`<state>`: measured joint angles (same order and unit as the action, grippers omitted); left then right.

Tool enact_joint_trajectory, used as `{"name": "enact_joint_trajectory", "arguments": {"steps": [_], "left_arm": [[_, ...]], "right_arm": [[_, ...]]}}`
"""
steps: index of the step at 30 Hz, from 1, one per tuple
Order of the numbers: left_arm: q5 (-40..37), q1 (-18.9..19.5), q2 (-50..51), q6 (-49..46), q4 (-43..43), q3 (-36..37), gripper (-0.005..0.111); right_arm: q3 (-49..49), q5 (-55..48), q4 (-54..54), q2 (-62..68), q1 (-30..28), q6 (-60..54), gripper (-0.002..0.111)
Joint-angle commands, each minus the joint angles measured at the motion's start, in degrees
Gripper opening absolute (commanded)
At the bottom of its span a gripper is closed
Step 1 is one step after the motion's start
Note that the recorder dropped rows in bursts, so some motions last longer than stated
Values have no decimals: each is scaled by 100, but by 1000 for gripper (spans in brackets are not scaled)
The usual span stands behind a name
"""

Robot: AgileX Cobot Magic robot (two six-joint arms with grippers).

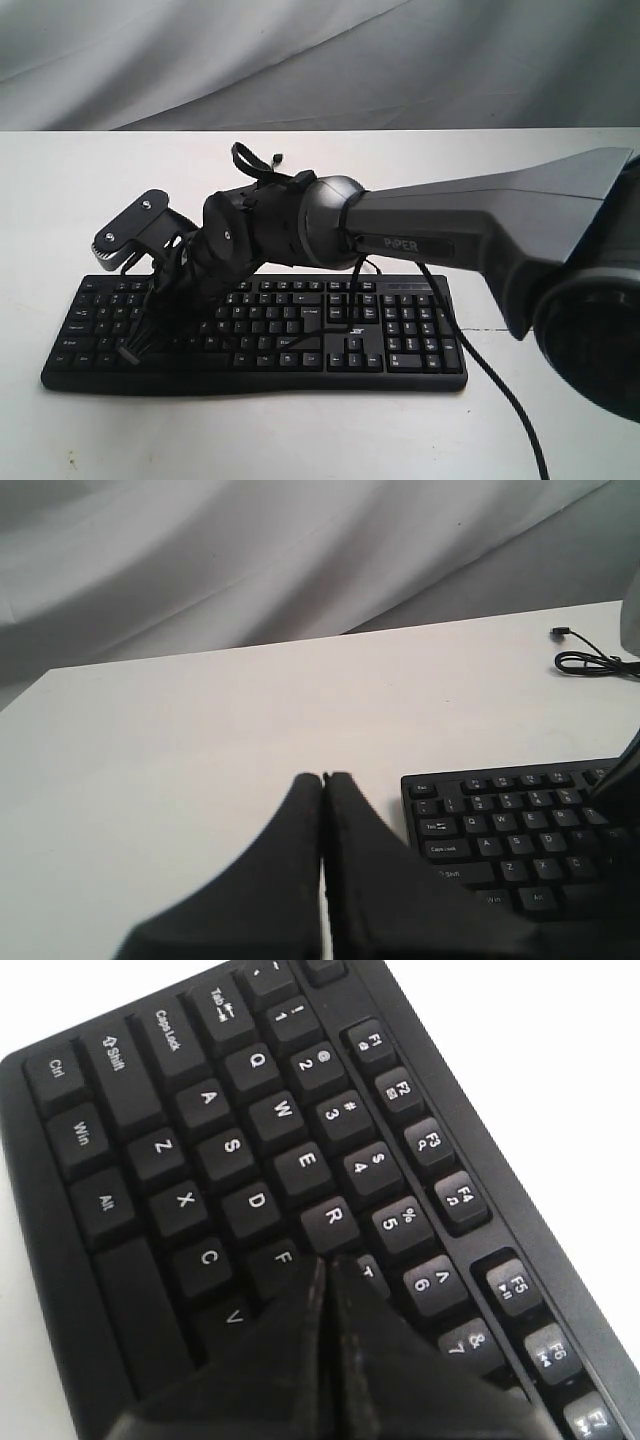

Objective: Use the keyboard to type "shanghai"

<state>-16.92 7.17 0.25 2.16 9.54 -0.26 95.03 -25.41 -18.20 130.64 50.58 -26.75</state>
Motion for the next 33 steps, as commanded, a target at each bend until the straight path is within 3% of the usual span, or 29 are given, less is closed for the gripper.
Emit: {"name": "enact_joint_trajectory", "arguments": {"steps": [1,33], "left_arm": [[45,-42,-25,45,0,26,0],[45,-42,-25,45,0,26,0]], "right_arm": [[45,40,-66,68,21,-17,0],[21,-79,-39,-129,1,16,0]]}}
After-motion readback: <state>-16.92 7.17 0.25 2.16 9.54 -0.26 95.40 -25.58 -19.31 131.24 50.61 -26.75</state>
